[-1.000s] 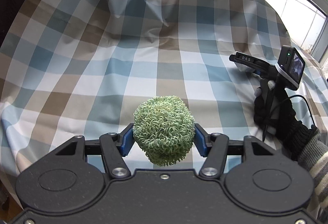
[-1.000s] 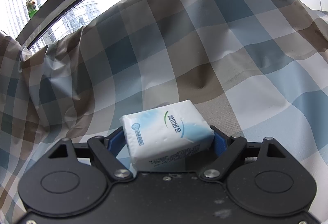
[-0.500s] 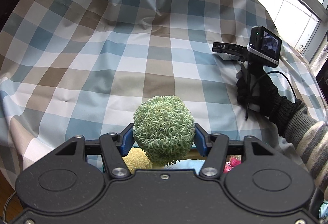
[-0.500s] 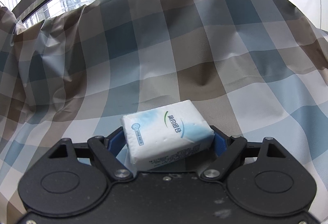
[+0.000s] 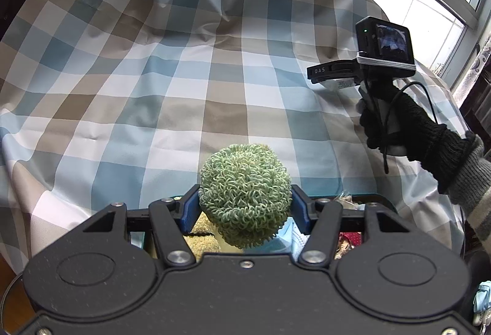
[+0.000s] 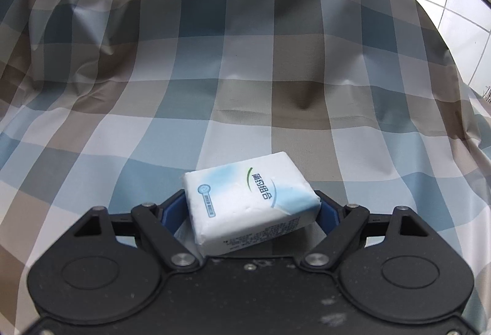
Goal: Organize soft objects
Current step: 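Lift and carry the green ball and tissue pack toward the tin with both tools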
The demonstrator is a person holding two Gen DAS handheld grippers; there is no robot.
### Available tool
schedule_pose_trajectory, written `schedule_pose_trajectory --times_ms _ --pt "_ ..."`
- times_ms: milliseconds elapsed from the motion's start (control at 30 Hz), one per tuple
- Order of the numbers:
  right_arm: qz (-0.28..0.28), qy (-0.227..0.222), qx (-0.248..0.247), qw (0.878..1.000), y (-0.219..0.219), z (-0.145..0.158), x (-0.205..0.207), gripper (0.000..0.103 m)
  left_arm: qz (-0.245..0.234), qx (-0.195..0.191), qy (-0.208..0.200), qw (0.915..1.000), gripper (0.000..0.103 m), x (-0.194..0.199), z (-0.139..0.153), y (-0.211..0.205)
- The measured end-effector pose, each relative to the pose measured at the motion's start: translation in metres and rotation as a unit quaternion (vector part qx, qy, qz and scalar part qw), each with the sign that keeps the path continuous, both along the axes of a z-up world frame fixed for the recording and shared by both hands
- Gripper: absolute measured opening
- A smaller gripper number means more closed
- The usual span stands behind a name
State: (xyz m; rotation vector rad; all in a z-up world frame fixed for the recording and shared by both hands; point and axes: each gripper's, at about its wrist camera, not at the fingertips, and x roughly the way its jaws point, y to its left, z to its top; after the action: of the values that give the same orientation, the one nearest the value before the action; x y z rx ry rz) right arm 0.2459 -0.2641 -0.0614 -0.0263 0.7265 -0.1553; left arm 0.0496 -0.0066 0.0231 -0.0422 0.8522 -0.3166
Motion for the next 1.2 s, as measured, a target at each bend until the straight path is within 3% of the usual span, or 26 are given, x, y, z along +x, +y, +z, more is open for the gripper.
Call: schedule_pose_trajectory --times_ms 333,567,733,867,1200 --pt "-0.001 -0.084 0.031 0.996 0.001 0.095 -0.133 0.084 0.004 -0.001 -0.005 1.0 0.056 -0.011 0.008 0.009" --pt "-0.01 -0.124 0.097 0.987 0.001 0.142 -0.243 0.085 -0.006 -0.006 0.003 1.0 0.056 -0.026 0.013 0.009" --pt "-0.006 -0.157 0.093 0.983 0.012 0.151 -0.313 0.085 -0.041 -0.021 0.024 0.9987 0.056 -0.047 0.01 -0.002" --pt "0.002 -0.158 0.099 0.982 0.018 0.146 -0.351 0.085 -0.06 -0.022 0.044 0.997 0.056 -0.059 0.003 -0.008" --pt "0.005 -0.107 0.115 0.988 0.022 0.109 -0.376 0.085 -0.073 0.005 0.081 0.9941 0.056 -0.075 -0.013 -0.013"
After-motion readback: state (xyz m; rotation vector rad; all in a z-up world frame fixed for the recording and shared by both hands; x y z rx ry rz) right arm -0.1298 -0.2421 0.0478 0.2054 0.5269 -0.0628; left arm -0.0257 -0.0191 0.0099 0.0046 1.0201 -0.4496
